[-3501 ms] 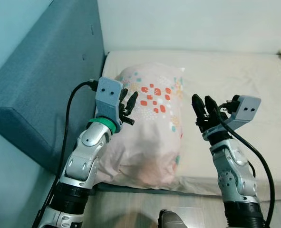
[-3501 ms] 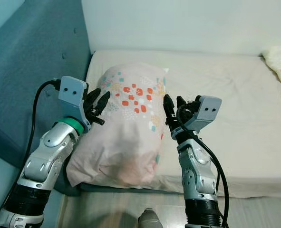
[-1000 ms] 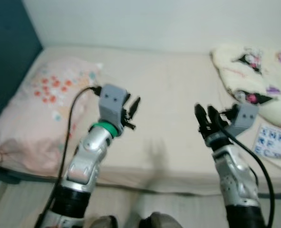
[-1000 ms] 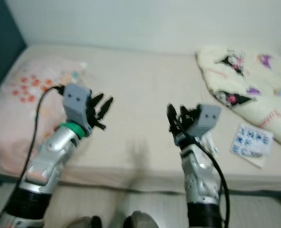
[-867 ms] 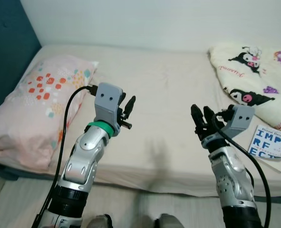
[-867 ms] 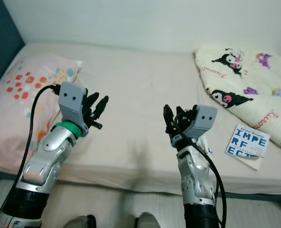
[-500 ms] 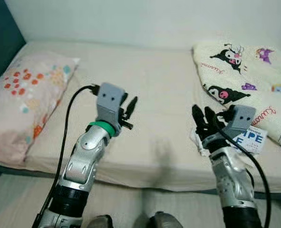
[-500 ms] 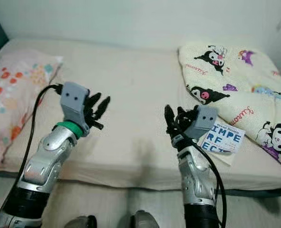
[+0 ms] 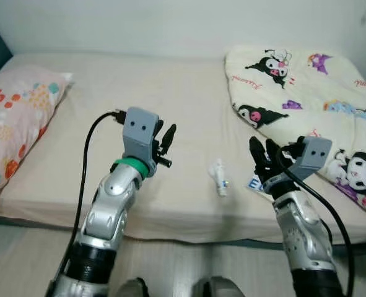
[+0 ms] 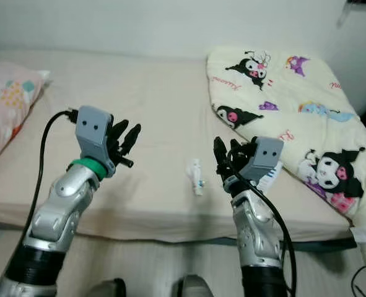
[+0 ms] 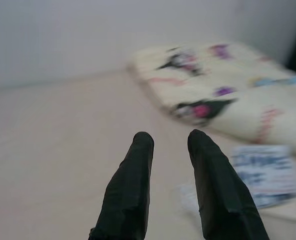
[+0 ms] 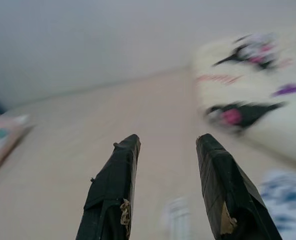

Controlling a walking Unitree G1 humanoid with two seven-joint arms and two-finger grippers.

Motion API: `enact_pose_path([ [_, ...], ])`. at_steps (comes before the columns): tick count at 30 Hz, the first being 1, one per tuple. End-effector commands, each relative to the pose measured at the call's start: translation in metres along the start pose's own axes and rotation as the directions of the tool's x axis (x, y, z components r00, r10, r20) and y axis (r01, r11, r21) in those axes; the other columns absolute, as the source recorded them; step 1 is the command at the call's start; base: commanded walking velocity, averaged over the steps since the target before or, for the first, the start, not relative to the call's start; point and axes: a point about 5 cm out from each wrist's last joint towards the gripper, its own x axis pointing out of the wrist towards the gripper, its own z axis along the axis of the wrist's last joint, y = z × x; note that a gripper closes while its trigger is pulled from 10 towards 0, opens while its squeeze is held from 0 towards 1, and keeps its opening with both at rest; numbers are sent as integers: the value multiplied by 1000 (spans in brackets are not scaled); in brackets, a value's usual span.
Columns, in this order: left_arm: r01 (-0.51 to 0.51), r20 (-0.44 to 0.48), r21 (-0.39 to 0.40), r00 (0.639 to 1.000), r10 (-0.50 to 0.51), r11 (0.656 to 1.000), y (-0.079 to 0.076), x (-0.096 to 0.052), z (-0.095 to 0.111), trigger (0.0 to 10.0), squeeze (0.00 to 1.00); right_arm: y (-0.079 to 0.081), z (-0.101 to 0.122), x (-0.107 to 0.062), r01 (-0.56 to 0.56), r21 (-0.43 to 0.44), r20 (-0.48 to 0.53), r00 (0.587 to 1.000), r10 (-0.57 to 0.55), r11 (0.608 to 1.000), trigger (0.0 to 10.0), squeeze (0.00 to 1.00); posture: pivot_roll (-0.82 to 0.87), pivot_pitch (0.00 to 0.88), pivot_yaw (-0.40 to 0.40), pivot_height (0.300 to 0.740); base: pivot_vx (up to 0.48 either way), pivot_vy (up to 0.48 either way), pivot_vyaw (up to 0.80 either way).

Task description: Clean up the room

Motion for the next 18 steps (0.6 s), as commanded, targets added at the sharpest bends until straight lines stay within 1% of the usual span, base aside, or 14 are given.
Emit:
enact_pose_path([
  [1,-7,-9,18,1000,7,1000,4,-1,-1,10000,0,2,-3,-2,0,-3,-7,1000,0,1000,10000,0,-101,24,36,725,0,-349,0],
  [7,-9,-13,20,1000,9,1000,4,-1,-1,10000,0,1,-3,-1,1,-3,-8,1000,-1,1000,10000,0,-102,22,37,725,0,-331,0],
  [18,-21,-21,13,1000,21,1000,6,0,-3,10000,0,2,-4,-1,0,-3,-10,1000,0,1000,10000,0,-100,17,37,725,0,0,0],
])
